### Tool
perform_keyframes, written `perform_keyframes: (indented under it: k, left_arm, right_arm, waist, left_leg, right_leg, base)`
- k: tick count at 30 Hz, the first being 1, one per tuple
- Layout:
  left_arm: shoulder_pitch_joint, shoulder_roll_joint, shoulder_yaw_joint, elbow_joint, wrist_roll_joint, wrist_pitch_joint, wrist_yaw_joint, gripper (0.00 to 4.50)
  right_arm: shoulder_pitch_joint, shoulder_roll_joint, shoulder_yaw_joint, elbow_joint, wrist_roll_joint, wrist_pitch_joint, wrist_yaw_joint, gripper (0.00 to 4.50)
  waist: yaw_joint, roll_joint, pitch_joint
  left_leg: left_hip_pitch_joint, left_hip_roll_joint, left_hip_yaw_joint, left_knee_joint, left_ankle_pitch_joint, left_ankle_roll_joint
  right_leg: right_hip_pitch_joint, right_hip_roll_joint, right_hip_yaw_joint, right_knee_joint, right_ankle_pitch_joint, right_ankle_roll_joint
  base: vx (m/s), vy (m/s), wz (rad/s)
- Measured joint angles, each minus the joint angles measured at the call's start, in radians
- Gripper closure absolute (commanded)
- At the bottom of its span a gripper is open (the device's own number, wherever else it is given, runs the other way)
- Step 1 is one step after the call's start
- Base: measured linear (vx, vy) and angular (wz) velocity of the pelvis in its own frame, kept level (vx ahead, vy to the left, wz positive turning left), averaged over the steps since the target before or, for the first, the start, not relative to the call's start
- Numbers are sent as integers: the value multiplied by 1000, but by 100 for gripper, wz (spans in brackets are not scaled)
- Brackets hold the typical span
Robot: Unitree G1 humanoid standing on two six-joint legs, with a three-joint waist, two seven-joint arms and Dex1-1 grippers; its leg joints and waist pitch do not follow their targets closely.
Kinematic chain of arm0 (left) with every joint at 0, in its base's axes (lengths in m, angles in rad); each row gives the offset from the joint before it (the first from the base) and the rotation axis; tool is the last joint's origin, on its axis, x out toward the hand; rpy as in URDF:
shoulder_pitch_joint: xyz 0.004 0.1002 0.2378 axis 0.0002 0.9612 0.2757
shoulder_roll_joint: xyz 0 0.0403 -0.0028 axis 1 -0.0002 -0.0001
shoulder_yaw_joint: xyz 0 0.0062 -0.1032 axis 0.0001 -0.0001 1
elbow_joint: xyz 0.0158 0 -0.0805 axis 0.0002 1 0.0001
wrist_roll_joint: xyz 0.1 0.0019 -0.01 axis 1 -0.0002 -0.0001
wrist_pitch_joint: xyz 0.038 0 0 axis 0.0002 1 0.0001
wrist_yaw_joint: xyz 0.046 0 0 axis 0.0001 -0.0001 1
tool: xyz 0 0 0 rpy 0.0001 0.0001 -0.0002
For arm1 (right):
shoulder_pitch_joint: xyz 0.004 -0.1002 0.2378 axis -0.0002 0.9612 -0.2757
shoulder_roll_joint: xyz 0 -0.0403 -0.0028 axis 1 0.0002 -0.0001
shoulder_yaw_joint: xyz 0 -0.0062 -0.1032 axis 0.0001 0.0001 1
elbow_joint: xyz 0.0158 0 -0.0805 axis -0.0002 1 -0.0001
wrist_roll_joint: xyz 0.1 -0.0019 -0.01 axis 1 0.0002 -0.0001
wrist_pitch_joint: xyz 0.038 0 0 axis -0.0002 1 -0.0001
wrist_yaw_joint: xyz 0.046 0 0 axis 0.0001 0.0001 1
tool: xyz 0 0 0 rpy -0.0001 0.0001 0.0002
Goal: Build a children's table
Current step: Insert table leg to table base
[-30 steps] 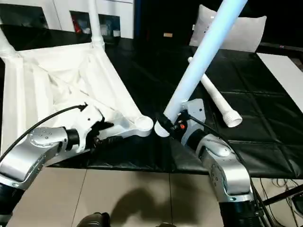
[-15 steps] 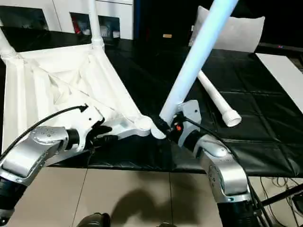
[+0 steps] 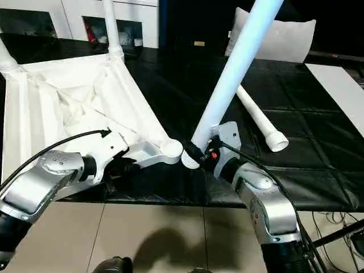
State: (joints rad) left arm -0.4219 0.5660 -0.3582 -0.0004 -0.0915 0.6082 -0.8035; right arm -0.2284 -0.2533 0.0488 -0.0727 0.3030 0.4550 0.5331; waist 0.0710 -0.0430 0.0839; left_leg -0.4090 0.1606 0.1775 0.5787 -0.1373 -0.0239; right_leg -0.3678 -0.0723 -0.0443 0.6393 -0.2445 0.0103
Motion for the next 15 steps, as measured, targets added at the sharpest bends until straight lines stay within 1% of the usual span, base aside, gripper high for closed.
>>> perform_keyframes:
  k: [2,6,10,11,13,15]
  left_arm:
    - [-1,7,-6,4,8,-23,-20,436]
    - [-5,14,-24,45,35,-124,-29,447]
    - [-22,12,-17,103,27,-185,-79,447]
    - [-22,14,-15,115,28,-212,-99,449]
    - [-23,43,-23,149,26,-298,-172,450]
    - [-25,50,-32,173,20,-360,-227,450]
  right_arm:
    - [-1,-1,0,1,0,-4,0,260]
    - [-15,-11,10,19,-22,-42,13,260]
    - [-39,-12,31,19,-24,-61,47,260]
    - [-43,-11,33,20,-21,-65,57,260]
    - [-54,-14,40,31,-11,-64,90,260]
    - [-62,-21,52,39,-2,-60,116,260]
  waist:
    - [1,0,0]
    - [4,0,0]
    - [10,1,0]
    - [14,2,-1]
    - [18,2,-1]
    - [33,4,-2]
  left_leg:
    - [0,0,1,0,0,0]
    - [0,0,1,0,0,1]
    - [3,0,1,-1,0,0]
    - [3,0,1,-1,0,0]
    - [3,0,1,-2,0,0]
    - [3,0,2,-2,0,0]
  right_leg:
    - [0,0,1,-1,0,0]
    - [0,0,1,-1,0,0]
    - [0,0,1,2,0,0]
    - [0,0,2,2,0,0]
    - [0,1,2,2,0,0]
    - [1,0,1,1,-1,1]
  base:
    - [0,0,0]
    - [0,0,0]
    - [0,0,0]
    - [0,0,0]
    - [0,0,0]
    - [0,0,0]
